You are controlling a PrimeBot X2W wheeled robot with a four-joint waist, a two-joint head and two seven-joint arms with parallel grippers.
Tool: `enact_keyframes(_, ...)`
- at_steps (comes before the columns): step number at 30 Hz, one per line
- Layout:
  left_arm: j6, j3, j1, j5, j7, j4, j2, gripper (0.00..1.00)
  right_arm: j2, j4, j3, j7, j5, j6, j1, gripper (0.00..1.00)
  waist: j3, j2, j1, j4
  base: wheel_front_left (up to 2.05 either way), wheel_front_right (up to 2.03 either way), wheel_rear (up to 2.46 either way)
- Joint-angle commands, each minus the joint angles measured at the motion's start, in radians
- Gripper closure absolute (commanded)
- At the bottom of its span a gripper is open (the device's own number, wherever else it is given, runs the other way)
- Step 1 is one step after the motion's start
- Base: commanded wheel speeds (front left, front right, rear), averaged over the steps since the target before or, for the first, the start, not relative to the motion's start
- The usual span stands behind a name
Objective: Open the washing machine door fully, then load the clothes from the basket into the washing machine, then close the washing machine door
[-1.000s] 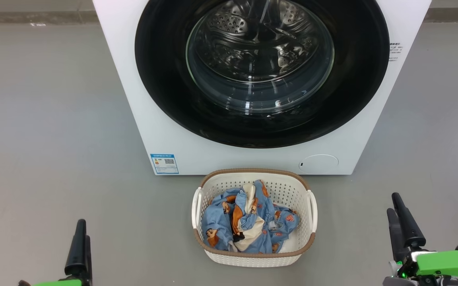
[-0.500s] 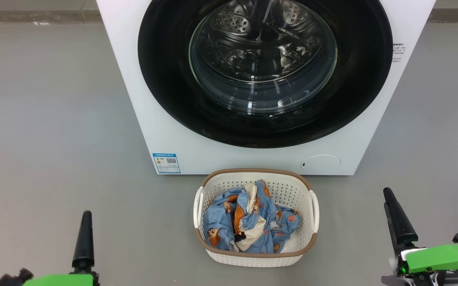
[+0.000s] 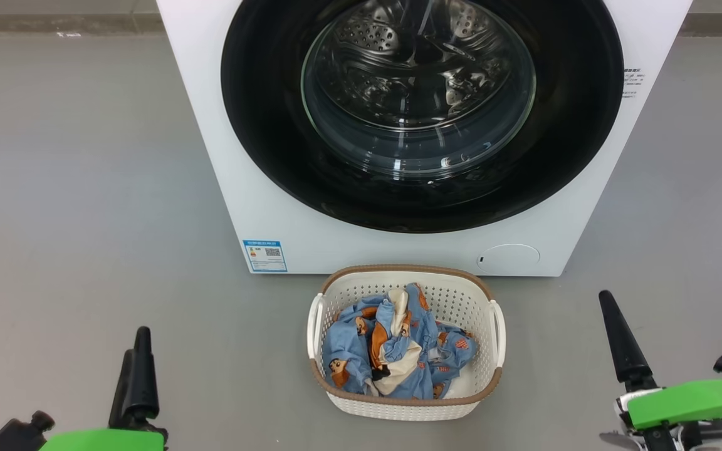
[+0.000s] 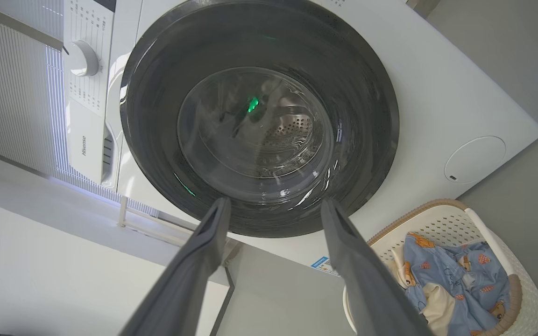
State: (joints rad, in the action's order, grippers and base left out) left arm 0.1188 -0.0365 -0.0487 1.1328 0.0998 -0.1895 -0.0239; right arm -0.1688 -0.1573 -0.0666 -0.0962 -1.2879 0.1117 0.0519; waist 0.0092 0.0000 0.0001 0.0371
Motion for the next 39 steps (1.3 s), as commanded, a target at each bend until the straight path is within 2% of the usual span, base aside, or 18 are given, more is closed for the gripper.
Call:
enact_keyframes(1, 0.007, 0.013, -0.047, -0.03, 0.011, 0.034, -0.016, 0.0, -0.019, 0.032, -0.02, -0.013, 0.023, 0.011, 0.055, 0.0, 0.0, 0.0, -0.0001, 0.001, 0.0, 0.0, 0.0)
enact_keyframes(12, 0.007, 0.009, -0.05, -0.267, 0.043, 0.04, -0.019, 0.0, -0.033, 0.026, -0.038, -0.045, 0.179, 0.013, 0.064, 0.0, 0.0, 0.0, -0.0001, 0.006, 0.0, 0.0, 0.0)
enact_keyframes(27, -0.034, -0.033, -0.053, -0.558, 0.089, 0.017, -0.022, 0.0, -0.048, 0.004, -0.062, -0.092, 0.447, 0.015, 0.074, 0.0, -0.001, 0.0, -0.0001, 0.013, 0.0, 0.0, 0.0)
enact_keyframes(39, -0.045, -0.049, -0.057, -0.69, 0.121, 0.024, -0.024, 0.0, -0.06, 0.01, -0.084, -0.124, 0.566, 0.017, 0.078, 0.0, -0.004, 0.0, -0.0001, 0.02, 0.0, 0.0, 0.0)
